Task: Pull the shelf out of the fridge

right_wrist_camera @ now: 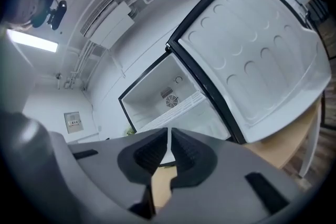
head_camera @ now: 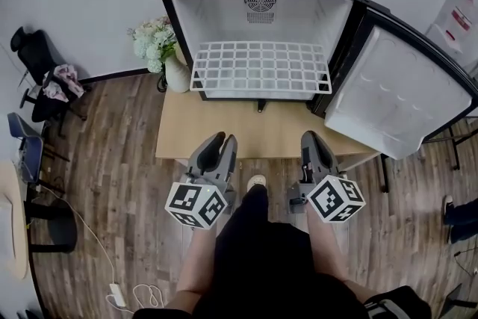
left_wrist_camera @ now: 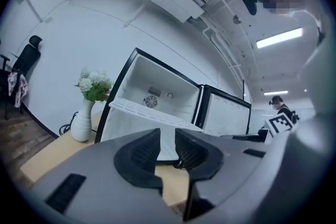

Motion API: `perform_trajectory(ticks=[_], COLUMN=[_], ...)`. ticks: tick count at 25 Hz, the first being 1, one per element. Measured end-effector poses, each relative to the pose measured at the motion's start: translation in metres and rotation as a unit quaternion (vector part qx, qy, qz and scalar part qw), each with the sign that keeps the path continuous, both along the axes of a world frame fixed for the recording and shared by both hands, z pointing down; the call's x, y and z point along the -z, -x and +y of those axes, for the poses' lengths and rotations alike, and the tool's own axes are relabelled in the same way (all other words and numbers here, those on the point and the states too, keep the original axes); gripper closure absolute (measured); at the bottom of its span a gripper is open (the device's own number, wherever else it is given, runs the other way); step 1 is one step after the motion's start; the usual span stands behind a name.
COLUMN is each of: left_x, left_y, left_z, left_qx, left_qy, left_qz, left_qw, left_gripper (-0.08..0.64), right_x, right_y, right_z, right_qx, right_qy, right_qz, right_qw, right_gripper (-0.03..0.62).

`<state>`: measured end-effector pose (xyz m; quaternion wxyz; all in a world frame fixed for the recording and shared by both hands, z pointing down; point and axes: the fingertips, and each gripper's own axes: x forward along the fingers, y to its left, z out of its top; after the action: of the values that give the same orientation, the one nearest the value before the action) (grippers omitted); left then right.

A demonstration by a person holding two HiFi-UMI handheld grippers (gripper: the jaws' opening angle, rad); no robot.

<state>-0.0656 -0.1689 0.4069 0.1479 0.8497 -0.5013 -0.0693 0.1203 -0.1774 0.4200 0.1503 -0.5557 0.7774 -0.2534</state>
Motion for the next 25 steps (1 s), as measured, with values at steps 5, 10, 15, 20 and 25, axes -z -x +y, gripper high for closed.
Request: perform_trajectory(ticks=[5,10,15,20,25], left_x=[-0.001,-0.009,-0.02,-0.023,-0.023], left_y=[-0.007,-0.012,-0.016,-0.021,-0.024], left_z=[0.01,0.017,0.023,0.028,0.03], left_qx=[-0.008,-0.011,-0.008,-0.01,-0.011], left_qy=[-0.015,-0.007,0.009,0.013,0.014], left_qz=[-0.065,-0.096,-0.107,-0.115,-0.112], left_qw=[0.9977,0.9953,0.9942,0.9932,0.9935], left_gripper=[0.51,0.542,0.551,0.552,0.552], right_x=[0.006,0.007,0.0,0.0,0.002], right_y=[-0.005,-0.011,-0.009,-0.009,-0.011], right_z=[0.013,0.026,0.035,0.042,0.046], right_qx=[-0.004,-0.004,0.016,0.021,0.025], right_qy=[-0.027,-0.04,-0.029,-0.028,-0.029], right_qz=[0.079,0.142,0.156,0.156,0.152], right_qw=[0.997,0.989,0.987,0.987,0.988], right_gripper=[0.591,0.595,0.6,0.601,0.601])
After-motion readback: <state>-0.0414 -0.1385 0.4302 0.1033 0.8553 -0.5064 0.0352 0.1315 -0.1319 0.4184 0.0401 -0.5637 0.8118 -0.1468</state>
